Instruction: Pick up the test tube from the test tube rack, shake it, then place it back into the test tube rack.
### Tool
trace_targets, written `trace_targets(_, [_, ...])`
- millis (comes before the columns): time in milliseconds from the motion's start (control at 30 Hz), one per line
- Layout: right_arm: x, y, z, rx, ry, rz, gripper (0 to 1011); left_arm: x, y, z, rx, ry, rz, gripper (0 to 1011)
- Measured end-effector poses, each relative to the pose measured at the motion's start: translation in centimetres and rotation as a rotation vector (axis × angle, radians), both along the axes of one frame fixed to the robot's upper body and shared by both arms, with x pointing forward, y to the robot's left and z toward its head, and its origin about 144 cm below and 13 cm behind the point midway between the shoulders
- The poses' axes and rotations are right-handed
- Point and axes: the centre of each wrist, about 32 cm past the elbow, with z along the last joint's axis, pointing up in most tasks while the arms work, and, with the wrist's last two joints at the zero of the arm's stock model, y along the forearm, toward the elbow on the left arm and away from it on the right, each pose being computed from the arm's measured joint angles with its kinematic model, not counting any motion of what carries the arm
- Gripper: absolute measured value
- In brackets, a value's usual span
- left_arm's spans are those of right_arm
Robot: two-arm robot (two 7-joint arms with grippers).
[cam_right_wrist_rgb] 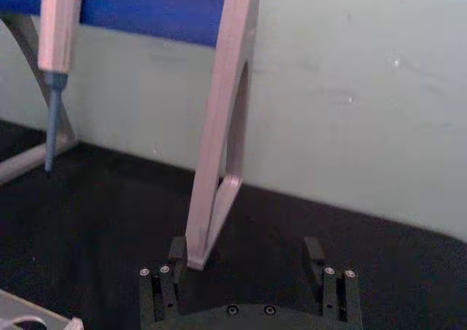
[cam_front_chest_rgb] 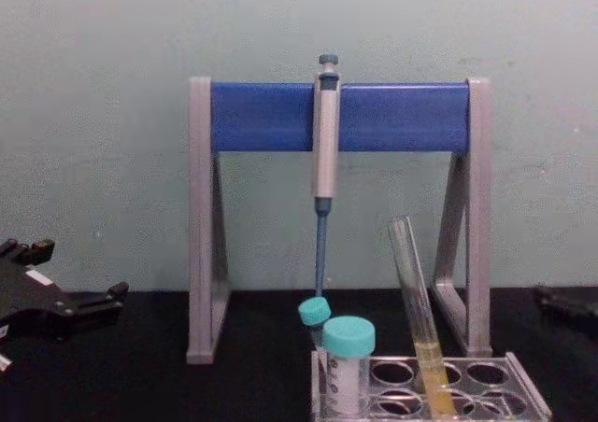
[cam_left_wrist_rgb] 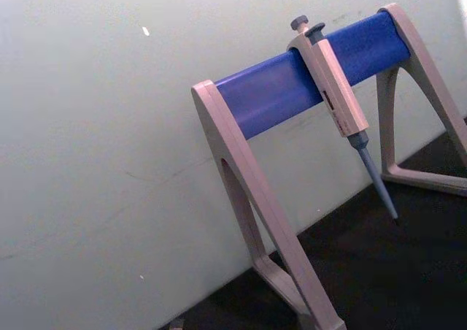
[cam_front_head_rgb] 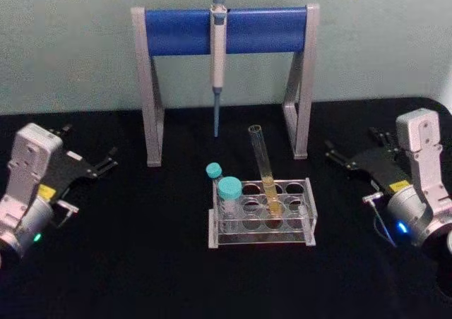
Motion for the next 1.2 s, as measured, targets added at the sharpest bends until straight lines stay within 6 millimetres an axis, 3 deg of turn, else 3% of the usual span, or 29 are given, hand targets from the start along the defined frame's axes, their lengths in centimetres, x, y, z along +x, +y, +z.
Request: trace_targets(1200, [-0.02, 0.0, -0.16, -0.003, 0.008, 0.0, 1000, 0.0, 0.0, 0.0, 0.0, 0.0, 0.0, 1001])
